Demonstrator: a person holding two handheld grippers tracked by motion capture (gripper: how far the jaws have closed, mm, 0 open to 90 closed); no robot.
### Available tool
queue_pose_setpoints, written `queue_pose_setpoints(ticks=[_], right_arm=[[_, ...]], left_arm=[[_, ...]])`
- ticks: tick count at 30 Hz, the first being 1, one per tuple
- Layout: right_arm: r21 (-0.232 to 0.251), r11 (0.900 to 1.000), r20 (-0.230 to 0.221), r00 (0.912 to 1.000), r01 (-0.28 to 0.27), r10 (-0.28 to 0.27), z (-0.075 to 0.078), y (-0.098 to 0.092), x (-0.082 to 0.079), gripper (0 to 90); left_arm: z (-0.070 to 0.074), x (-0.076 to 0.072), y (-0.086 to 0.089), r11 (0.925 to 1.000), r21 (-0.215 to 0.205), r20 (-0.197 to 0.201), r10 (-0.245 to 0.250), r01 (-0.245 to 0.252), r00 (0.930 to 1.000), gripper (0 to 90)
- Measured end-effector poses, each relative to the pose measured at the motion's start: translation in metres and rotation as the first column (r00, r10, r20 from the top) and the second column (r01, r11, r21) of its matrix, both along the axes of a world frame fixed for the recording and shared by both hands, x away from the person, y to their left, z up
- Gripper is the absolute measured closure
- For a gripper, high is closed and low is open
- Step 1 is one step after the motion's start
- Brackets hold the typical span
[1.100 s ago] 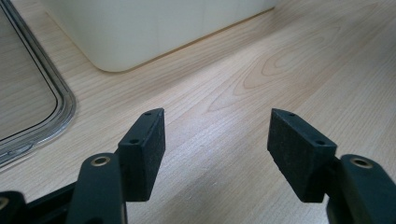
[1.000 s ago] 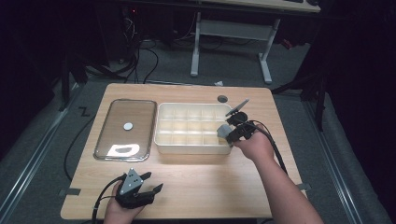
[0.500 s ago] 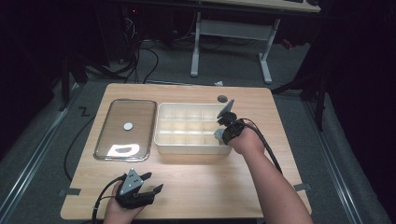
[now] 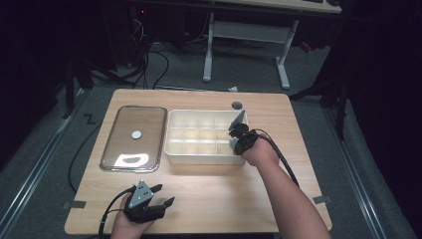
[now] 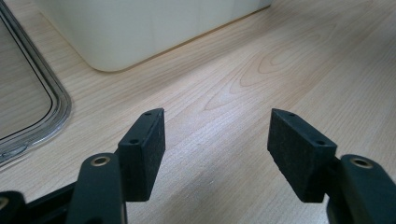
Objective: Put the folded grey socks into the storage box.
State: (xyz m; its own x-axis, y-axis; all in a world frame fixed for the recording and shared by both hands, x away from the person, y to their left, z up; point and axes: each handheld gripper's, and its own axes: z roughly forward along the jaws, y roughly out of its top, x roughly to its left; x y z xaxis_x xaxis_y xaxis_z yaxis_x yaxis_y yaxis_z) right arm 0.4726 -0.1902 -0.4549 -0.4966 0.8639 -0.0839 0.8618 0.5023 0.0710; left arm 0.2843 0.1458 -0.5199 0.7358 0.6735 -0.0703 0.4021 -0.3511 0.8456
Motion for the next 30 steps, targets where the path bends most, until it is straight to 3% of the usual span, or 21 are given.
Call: queue_pose_setpoints(ticks=[7,8,18,30], right_arm=[[0.019,1.000,-0.022,0.9997,0.011,-0.011,-0.0062,-0.0019,0.0019,73.0],[0.020,1.000,-0.020,0.9998,-0.007,0.007,-0.0070,-0.0027,0.0028,73.0],[0.007,1.000,-0.012,0.9999,-0.004,0.004,-0.0093,-0.0002,0.0021,72.4],[0.019,1.000,0.011,0.9996,0.025,-0.026,-0.0002,0.0012,0.0018,60.3]], left_arm=[[-0.0003,0.0006,0.0006,1.0000,-0.002,0.000,0.002,-0.002,1.0000,37.6],[-0.0003,0.0006,0.0004,1.0000,-0.001,0.000,0.002,-0.002,1.0000,37.6],[0.0006,-0.0003,0.0000,1.0000,0.000,0.001,-0.003,0.003,1.0000,37.6],[0.0023,-0.0013,-0.0007,1.0000,-0.006,0.005,-0.002,0.002,1.0000,37.7]])
